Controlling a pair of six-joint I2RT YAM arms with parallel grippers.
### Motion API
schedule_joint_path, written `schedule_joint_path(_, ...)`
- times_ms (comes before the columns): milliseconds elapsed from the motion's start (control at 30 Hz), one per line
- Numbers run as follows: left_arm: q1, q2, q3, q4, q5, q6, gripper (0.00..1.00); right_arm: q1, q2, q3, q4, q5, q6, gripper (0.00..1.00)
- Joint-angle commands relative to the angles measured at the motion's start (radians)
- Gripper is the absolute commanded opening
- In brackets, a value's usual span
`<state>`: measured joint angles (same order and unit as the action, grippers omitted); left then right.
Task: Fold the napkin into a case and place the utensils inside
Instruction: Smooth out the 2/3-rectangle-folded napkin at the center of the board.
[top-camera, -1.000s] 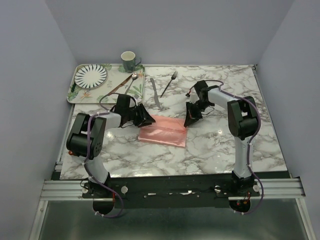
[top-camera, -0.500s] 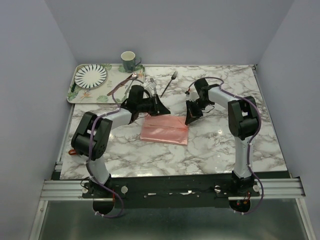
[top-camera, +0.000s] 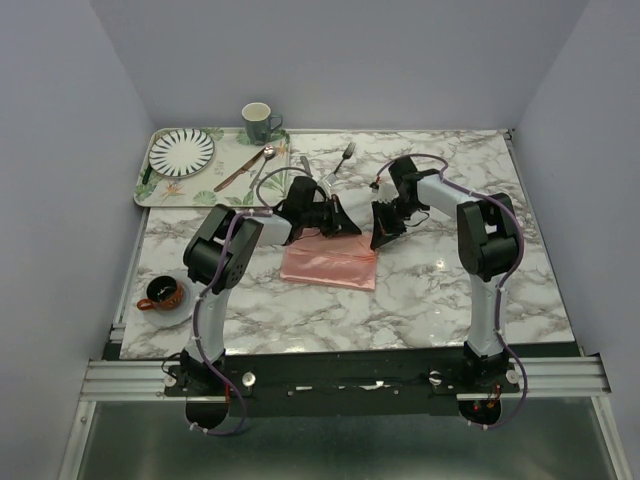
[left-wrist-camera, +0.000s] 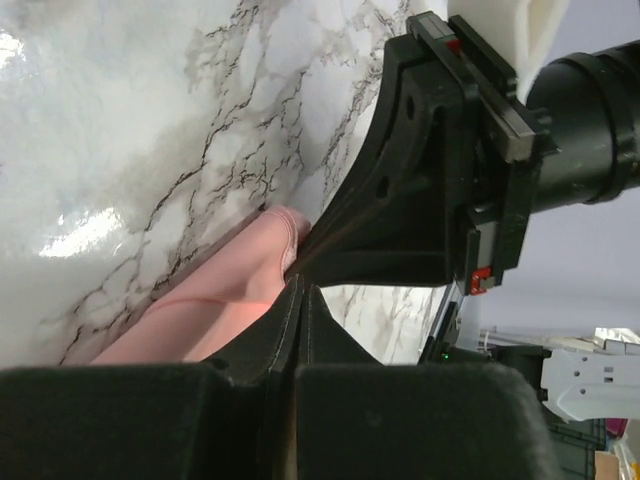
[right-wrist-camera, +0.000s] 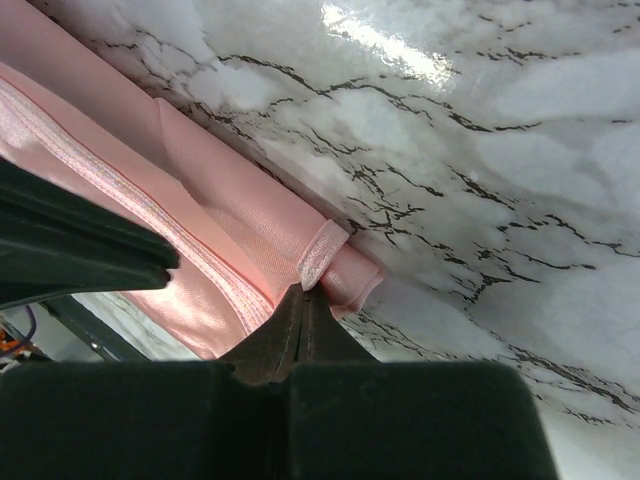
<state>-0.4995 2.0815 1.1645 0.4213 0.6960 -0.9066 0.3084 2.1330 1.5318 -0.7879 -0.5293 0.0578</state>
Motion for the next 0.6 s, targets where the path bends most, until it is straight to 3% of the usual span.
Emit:
schedule_joint_path(0, -0.017, 0.071, 0.046, 0.031, -0.046, 0.006, 0.03, 0.0, -0.021, -0.029, 0.018, 0.06, -0.029, 0.02)
schedule_joint_path(300, -0.02, 0.166, 0.072, -0.062, -0.067, 0.064, 0.0, -0.003, -0.114, 0.001, -0.059, 0.048, -0.085, 0.18)
schedule_joint_path(433, -0.022, 0.164, 0.047, -0.064, -0.075, 0.086, 0.0, -0.006, -0.188, 0.004, -0.082, 0.006, -0.124, 0.36)
schedule_joint_path(567, -0.024, 0.157, 0.035, -0.064, -0.078, 0.107, 0.0, -0.005, -0.205, 0.007, -0.062, -0.142, -0.089, 0.37)
